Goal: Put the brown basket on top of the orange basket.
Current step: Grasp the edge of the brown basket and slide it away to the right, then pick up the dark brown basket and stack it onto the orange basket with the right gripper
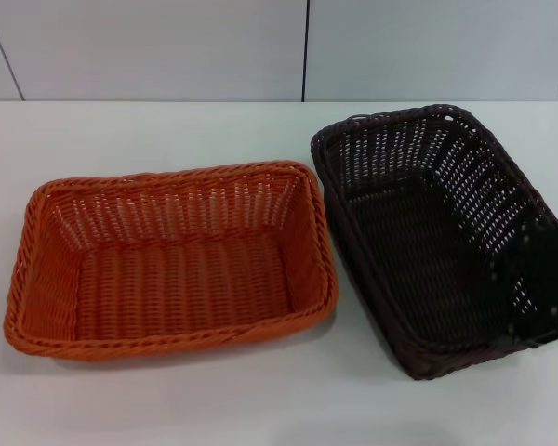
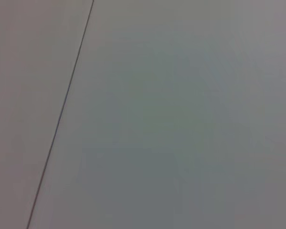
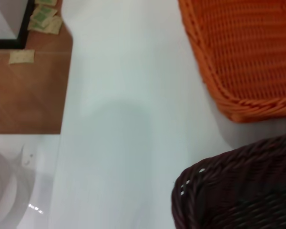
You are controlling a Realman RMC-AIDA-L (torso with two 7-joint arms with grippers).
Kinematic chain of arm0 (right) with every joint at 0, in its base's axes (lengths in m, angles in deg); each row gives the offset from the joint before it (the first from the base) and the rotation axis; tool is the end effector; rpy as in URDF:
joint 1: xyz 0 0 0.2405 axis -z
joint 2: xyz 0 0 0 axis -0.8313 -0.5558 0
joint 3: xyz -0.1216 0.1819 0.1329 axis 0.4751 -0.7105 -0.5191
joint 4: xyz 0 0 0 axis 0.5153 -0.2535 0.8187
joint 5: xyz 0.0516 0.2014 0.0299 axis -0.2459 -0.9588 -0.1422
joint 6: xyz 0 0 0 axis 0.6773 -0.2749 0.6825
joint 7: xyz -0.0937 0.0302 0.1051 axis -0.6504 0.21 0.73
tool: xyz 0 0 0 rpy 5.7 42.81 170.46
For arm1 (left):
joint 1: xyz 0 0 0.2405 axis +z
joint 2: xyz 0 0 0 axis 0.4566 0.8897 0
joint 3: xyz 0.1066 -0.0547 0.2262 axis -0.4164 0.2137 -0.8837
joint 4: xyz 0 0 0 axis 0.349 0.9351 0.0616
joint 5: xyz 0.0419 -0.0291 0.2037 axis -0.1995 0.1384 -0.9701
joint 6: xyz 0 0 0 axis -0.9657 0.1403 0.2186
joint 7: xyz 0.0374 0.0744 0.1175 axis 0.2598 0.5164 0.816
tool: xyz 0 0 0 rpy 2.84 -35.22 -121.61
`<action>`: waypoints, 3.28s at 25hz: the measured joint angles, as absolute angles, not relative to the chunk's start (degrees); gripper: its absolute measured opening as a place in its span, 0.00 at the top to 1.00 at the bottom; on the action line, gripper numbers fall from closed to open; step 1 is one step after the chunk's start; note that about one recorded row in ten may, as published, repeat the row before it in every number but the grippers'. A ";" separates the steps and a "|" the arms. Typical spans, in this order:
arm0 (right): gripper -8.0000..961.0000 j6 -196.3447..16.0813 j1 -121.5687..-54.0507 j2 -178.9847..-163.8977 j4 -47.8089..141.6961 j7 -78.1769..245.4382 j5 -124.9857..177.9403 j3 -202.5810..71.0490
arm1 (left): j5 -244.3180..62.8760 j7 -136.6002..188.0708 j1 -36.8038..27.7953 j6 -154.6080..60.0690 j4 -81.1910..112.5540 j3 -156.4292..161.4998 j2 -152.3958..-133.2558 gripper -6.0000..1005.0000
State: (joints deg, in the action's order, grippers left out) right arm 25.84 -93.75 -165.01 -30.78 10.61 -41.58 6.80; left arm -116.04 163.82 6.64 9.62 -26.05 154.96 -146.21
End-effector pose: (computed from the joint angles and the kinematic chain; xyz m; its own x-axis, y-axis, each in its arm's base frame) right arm 0.1543 0.3315 0.0594 0.9343 0.0486 0.3532 0.0322 -0.9981 0.0522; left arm -0.3702 0.3488 0.1989 0.5961 -0.3026 0.7437 0.8028 0.2386 -0.5464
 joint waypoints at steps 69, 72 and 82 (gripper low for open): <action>0.74 25.85 -91.24 -174.75 -40.09 10.11 -28.91 -3.43 | -114.44 164.99 10.20 15.62 -26.36 155.13 -145.87 0.55; 0.76 25.79 -90.31 -175.90 -44.32 11.09 -30.02 -5.09 | -114.44 164.92 10.70 15.80 -26.64 155.13 -145.75 0.55; 0.80 23.91 -88.59 -177.70 -56.01 16.42 -33.56 -8.70 | -114.83 164.85 11.45 16.44 -26.71 155.13 -145.18 0.55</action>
